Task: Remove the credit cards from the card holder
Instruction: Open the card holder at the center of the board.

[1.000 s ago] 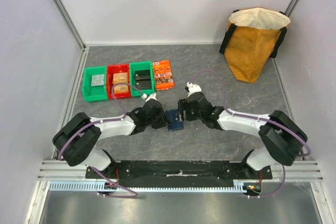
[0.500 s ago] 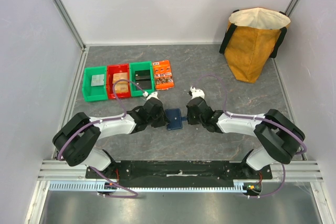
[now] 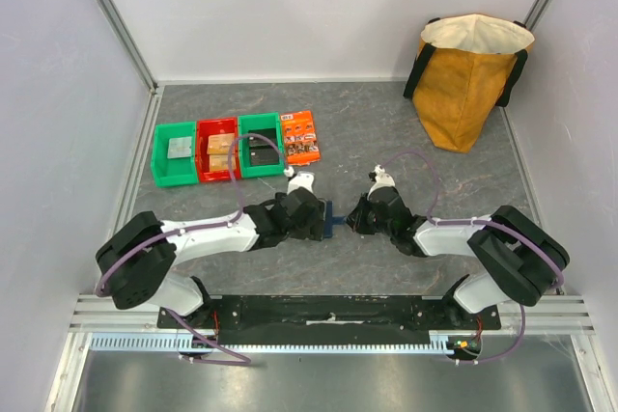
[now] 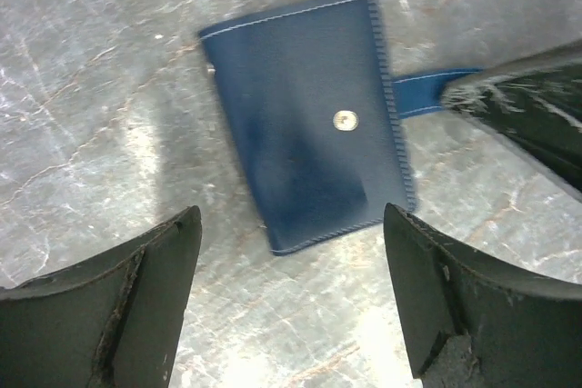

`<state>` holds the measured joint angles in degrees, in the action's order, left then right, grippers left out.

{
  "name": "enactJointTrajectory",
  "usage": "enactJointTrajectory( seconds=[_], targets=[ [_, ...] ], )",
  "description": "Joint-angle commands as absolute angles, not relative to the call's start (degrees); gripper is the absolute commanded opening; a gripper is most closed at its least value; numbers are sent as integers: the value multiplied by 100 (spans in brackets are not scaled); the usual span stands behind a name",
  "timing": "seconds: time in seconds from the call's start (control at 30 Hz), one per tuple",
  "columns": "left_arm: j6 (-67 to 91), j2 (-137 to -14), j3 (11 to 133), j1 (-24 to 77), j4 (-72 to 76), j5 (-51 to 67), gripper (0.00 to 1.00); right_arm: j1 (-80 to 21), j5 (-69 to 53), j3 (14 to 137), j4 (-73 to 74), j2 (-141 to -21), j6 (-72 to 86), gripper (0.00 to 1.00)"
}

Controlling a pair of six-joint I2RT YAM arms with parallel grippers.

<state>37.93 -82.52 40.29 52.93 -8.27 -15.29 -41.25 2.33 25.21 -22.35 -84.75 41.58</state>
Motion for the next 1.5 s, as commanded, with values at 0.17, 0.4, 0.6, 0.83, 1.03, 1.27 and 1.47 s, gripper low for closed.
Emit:
enactJointTrajectory(
  seconds=[0.17,0.4,0.6,0.83,1.03,1.27,1.47],
  targets=[
    [3647,-9130,5509,6442,-2213,-3523,94,-4034,18,2268,-2997,-8429,4509,0],
    [3955,-9791,5932,6539,-2742,-3876,95,-3990,-176,2189,-3023,-8341,4491,0],
    [4051,-9905,6021,6548,-2918,-4122,93,-3973,-228,2171,-3059,-8358,4474,0],
    [4202,-9581,5950,6539,-2892,-4473,83,-3964,-386,2232,-2971,-8385,4316,0],
    [4000,-9536,6082,6469,-2778,-4649,82,-3964,-650,2347,-2936,-8499,4175,0],
    [3841,-9457,6196,6241,-2698,-4676,75,-3964,-949,2399,-2909,-8560,4043,0],
    [3762,-9361,5977,5758,-2575,-4474,61,-3964,-993,2443,-2769,-8543,3973,0]
  ],
)
